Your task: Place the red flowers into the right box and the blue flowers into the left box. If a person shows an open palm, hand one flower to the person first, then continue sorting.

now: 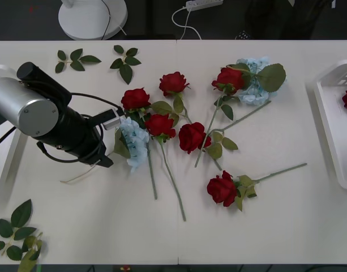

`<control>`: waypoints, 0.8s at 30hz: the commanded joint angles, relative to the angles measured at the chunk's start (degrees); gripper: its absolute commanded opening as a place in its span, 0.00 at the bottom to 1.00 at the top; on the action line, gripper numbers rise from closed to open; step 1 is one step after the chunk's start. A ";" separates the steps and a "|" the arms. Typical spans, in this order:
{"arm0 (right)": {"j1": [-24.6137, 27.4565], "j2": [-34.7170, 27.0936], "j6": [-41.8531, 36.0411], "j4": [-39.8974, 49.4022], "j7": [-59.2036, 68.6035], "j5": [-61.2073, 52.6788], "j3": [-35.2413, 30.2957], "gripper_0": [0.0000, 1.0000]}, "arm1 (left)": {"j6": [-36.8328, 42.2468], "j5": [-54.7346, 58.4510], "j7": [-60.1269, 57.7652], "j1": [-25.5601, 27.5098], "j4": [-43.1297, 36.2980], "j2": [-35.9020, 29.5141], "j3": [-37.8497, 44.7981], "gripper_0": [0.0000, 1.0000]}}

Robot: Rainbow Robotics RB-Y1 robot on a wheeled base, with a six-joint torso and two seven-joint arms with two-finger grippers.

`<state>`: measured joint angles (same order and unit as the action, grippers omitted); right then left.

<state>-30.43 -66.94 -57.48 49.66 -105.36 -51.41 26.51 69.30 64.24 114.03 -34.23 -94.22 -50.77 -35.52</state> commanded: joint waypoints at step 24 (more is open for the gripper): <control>-11.05 -2.76 -22.85 -1.41 16.24 -21.80 -14.47 1.00 | -6.20 -18.80 -2.59 -1.02 10.63 13.68 -5.26 0.53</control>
<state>-35.21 -66.99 -77.69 48.63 -96.27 -69.84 11.91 63.93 46.58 114.03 -34.23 -83.77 -38.08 -39.47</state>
